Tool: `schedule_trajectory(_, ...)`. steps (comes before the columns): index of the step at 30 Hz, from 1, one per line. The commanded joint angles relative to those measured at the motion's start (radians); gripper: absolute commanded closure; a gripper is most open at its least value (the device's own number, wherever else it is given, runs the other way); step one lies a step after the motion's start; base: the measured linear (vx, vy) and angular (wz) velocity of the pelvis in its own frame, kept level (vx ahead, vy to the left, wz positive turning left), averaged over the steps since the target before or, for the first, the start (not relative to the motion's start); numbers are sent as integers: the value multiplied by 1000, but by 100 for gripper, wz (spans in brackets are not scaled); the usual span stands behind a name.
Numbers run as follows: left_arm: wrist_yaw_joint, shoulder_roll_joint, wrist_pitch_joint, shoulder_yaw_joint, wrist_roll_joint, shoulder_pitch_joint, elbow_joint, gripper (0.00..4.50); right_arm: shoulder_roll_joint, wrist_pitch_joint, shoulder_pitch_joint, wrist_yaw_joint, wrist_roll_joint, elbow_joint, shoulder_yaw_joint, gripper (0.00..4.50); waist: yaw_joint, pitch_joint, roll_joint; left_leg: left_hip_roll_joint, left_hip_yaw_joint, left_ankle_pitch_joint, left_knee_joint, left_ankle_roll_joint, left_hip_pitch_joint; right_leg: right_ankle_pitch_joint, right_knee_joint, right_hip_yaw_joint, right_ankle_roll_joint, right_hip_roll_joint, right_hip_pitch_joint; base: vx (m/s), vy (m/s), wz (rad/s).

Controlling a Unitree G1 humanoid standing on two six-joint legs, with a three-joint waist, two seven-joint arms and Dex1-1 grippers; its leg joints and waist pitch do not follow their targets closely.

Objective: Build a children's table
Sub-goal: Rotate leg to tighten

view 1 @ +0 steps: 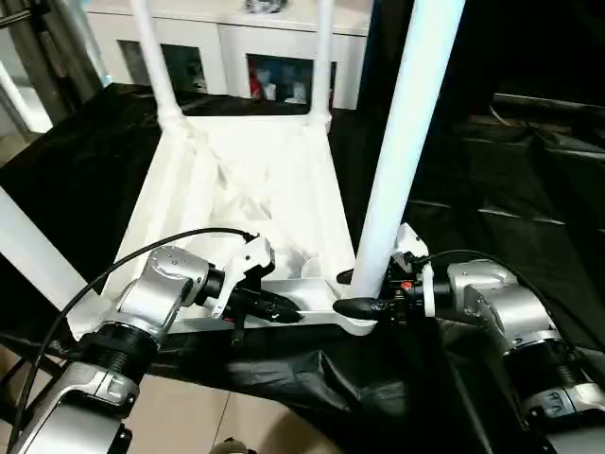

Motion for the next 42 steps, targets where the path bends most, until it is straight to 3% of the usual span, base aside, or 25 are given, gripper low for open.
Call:
schedule_trajectory(1, -7, -38, -15, -7, -50, -26, -57, 450, 16, 26, 20, 10, -10, -9, 65, 193, -2, -64, -3, 27, -2, -204, -60, 49, 5, -291, -74, 45, -185, -76, 53, 0, 0, 0)
schedule_trajectory(4, 14, -45, -22, -5, -46, -32, -46, 450, 23, 20, 24, -6, -10, -7, 63, 203, -2, -63, -4, 26, -3, -208, -61, 45, 5, -320, -77, 44, -171, -77, 53, 0, 0, 0)
schedule_trajectory(8, 155, -101, -30, 31, -22, -71, 11, 450, 113, -25, 12, -207, -31, 59, -2, 213, -9, -60, -5, 21, -4, -229, -62, 26, 7, -370, -83, 44, -158, -78, 47, 0, 0, 0)
schedule_trajectory(10, 263, -141, -42, 50, 3, -104, 62, 450, 179, -56, -18, -396, -61, 145, -48, 224, -18, -58, -5, 17, -6, -241, -63, 8, 12, -431, -91, 42, -136, -78, 44, 0, 0, 0)
schedule_trajectory(12, 329, -171, -35, 57, 16, -127, 96, 450, 230, -81, -41, -541, -69, 212, -85, 228, -32, -59, -7, 15, -10, -242, -65, 7, 3, -460, -93, 39, -117, -80, 52, 0, 0, 0)
schedule_trajectory(15, 407, -210, -26, 66, 27, -148, 126, 450, 285, -88, -62, -663, -57, 269, -123, 237, -48, -58, -7, 12, -13, -251, -66, 11, -1, -486, -98, 36, -100, -79, 53, 0, 0, 0)
schedule_trajectory(18, 508, -261, -25, 79, 34, -169, 155, 450, 366, -99, -83, -768, -47, 309, -153, 240, -56, -59, -5, 12, -10, -254, -63, 19, 4, -464, -100, 39, -116, -77, 47, 0, 0, 0)
schedule_trajectory(22, 548, -290, -45, 82, 42, -177, 174, 450, 411, -137, -90, -775, -68, 321, -142, 241, -56, -59, -5, 13, -8, -257, -62, 30, 6, -430, -97, 40, -133, -76, 46, 0, 0, 0)
schedule_trajectory(23, 542, -290, -56, 75, 47, -175, 176, 450, 413, -162, -89, -751, -71, 321, -133, 185, -55, -60, -4, 15, -9, -258, -63, 32, 6, -425, -96, 39, -136, -77, 47, 0, 0, 0)
schedule_trajectory(30, 505, -259, -115, 43, 67, -144, 167, 450, 327, -201, -41, -595, -79, 223, -81, 134, -50, -59, -7, 16, -6, -259, -63, 47, 6, -393, -94, 43, -146, -76, 49, 0, 0, 0)
schedule_trajectory(33, 498, -241, -141, 34, 83, -137, 170, 450, 247, -215, -7, -511, -66, 159, -90, 134, -41, -61, -13, 19, -4, -235, -61, 61, 7, -353, -89, 45, -154, -75, 50, 0, 0, 0)
schedule_trajectory(35, 500, -236, -149, 33, 88, -135, 171, 450, 220, -218, 2, -488, -63, 143, -93, 134, -37, -61, -10, 21, -2, -233, -60, 64, 11, -331, -88, 46, -168, -74, 46, 0, 0, 0)
schedule_trajectory(37, 494, -228, -166, 35, 91, -133, 174, 450, 161, -216, 23, -432, -49, 108, -106, 134, -31, -62, -12, 20, -3, -220, -60, 66, 5, -320, -85, 45, -167, -75, 54, 0, 0, 0)
schedule_trajectory(39, 478, -212, -175, 39, 84, -125, 168, 450, 62, -173, 63, -337, -15, 30, -134, 134, -17, -63, -15, 22, 1, -214, -57, 79, 11, -299, -84, 48, -167, -73, 51, 0, 0, 0)
schedule_trajectory(40, 478, -212, -175, 39, 84, -125, 168, 450, 62, -173, 63, -337, -15, 30, -134, 134, -14, -62, -15, 23, 1, -212, -57, 82, 11, -295, -84, 48, -166, -73, 51, 0, 0, 0)
schedule_trajectory(42, 469, -200, -187, 33, 81, -116, 161, 450, -1, -144, 90, -289, -3, -14, -147, 134, -13, -64, -18, 22, 0, -186, -57, 85, 1, -288, -78, 46, -163, -74, 57, 0, 0, 0)
